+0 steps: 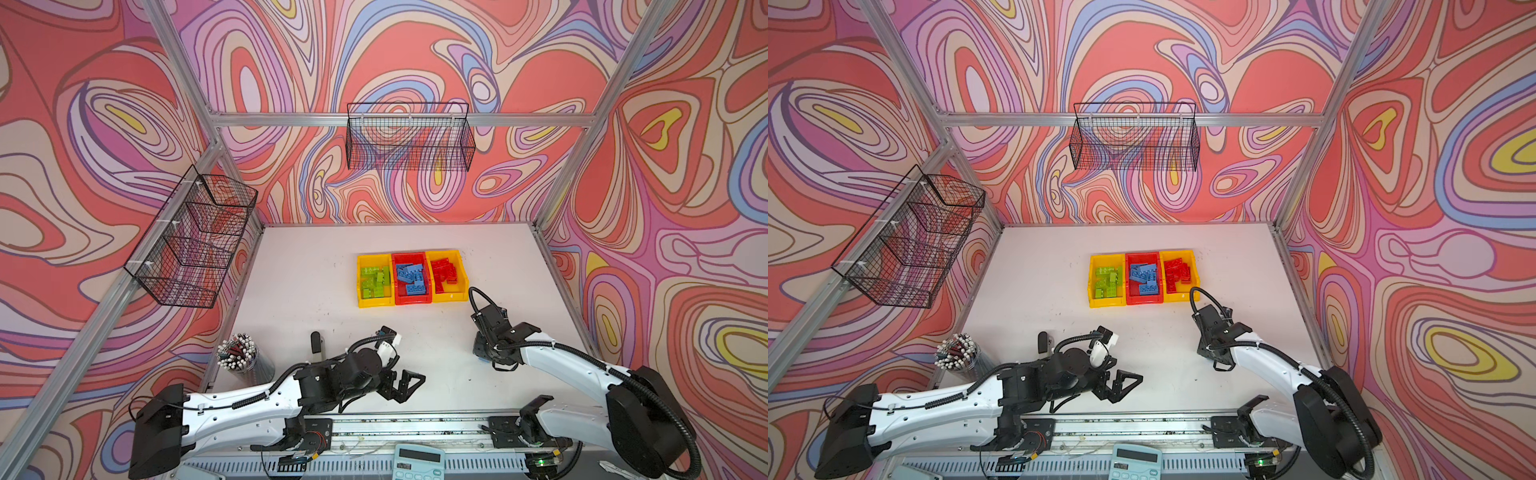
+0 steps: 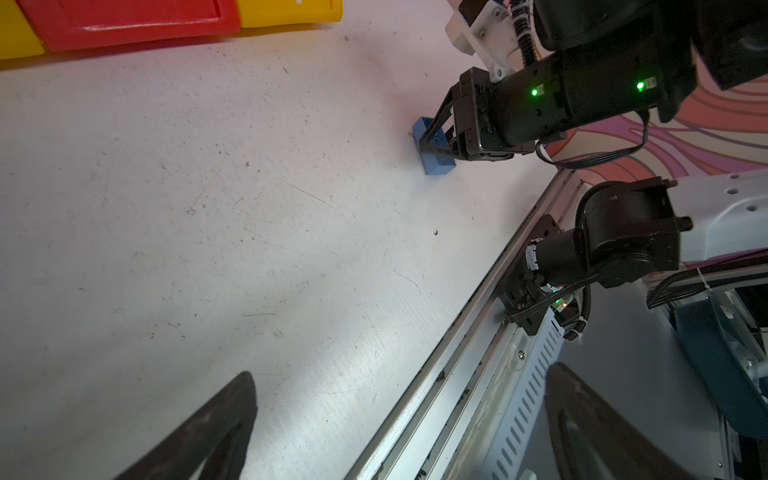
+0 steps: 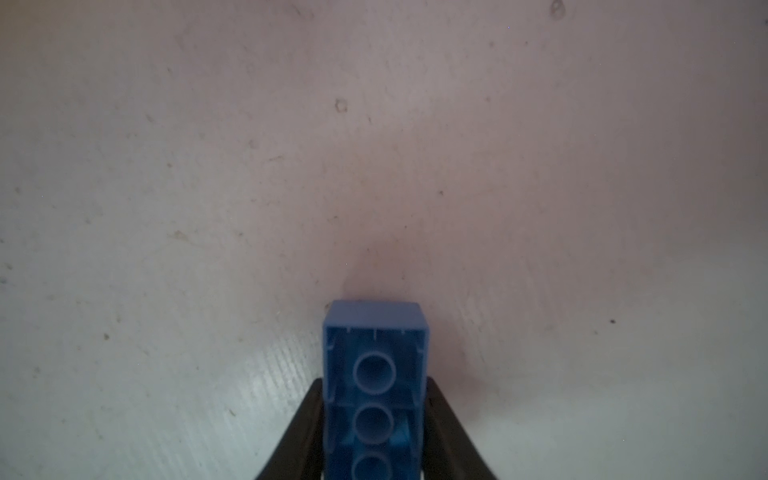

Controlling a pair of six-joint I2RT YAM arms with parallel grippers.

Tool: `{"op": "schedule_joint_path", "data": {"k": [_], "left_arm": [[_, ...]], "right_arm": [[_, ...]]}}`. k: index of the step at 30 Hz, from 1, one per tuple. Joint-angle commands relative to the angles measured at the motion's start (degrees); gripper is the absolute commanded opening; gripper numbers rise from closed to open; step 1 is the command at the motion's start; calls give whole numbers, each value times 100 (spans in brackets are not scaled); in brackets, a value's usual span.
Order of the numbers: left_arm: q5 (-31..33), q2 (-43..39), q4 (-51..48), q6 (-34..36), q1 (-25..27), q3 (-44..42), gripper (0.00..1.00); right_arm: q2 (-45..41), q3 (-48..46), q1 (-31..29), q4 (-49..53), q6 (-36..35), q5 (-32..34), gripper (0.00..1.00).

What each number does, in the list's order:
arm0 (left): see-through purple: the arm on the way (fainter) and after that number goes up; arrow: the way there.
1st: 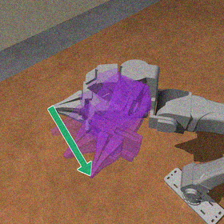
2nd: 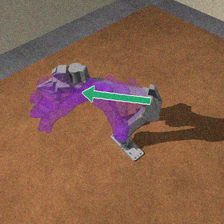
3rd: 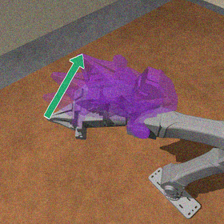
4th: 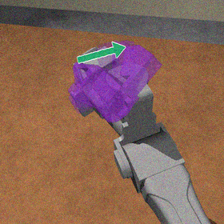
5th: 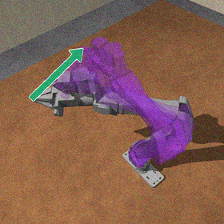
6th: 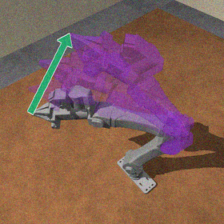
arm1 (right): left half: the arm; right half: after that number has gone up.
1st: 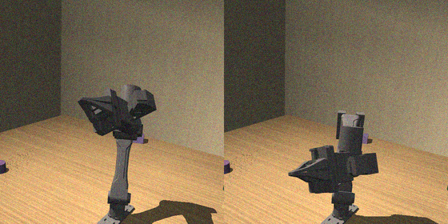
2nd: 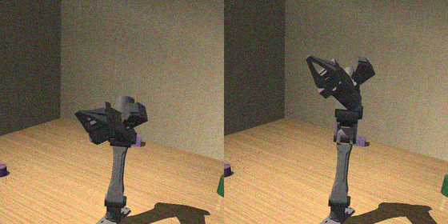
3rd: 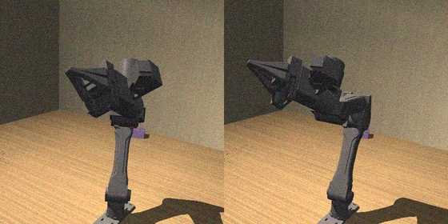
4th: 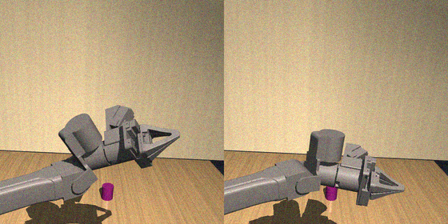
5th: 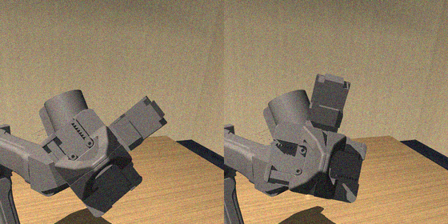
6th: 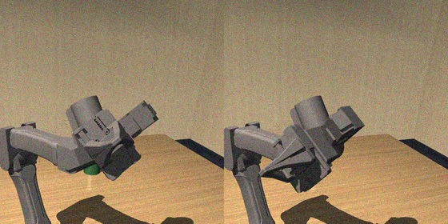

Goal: Sort the legos into containers by color
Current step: 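Close the right gripper on the last light-blue brick, then carry the light-blue brick into the red bin and open the right gripper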

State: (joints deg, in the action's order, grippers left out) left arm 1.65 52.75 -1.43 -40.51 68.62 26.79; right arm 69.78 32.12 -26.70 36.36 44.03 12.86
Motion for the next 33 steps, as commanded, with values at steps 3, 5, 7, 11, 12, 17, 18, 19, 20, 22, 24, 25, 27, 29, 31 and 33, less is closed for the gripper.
{"op": "schedule_joint_path", "data": {"k": [3, 5, 7, 11, 12, 17, 18, 19, 20, 22, 24, 25, 27, 29, 31, 33], "left_arm": [[236, -215, -292, 8, -7, -68, 100], [314, -294, -381, 0, -7, -79, 100], [399, -398, -458, -16, -8, -102, 100], [557, -569, -668, -44, -19, -115, 100], [605, -605, -736, -53, -20, -118, 100], [875, -811, -1130, -87, -23, -77, 100], [941, -854, -1214, -88, -17, -64, 100], [995, -892, -1288, -96, -18, -44, 100], [1077, -933, -1333, -106, -30, -35, 100], [1199, -992, -1590, -123, -35, -1, 100], [1299, -1029, -1711, -132, -54, 36, 100], [1326, -1030, -1735, -139, -59, 45, 100], [1343, -1015, -1754, -151, -90, 61, 100], [1338, -966, -1755, -150, -123, 95, 100], [1316, -880, -1773, -151, -161, 127, 100], [1312, -766, -1851, -137, -208, 220, 100]], "right_arm": [[33, 512, 0, -46, -111, 54, 31], [99, 862, 0, -25, -230, 4, 31], [273, 1315, -4, -52, -407, -53, 31], [882, 2353, -3, -124, -761, -154, 30], [1086, 2643, -3, -164, -854, -195, 30], [2130, 3869, -2, -374, -1258, -490, 30], [2358, 4108, 0, -414, -1321, -590, 30], [2555, 4319, -3, -429, -1374, -688, 30], [2770, 4534, -7, -445, -1424, -810, 30], [3074, 4882, -37, -509, -1476, -964, 30], [3504, 5168, -124, -575, -1525, -1073, 30], [3618, 5266, -166, -595, -1537, -1094, 30], [3854, 5449, -267, -646, -1573, -1169, 30], [4034, 5582, -356, -683, -1604, -1247, 30], [4183, 5670, -427, -728, -1638, -1282, 31], [4306, 5722, -455, -782, -1664, -1354, 33]]}}
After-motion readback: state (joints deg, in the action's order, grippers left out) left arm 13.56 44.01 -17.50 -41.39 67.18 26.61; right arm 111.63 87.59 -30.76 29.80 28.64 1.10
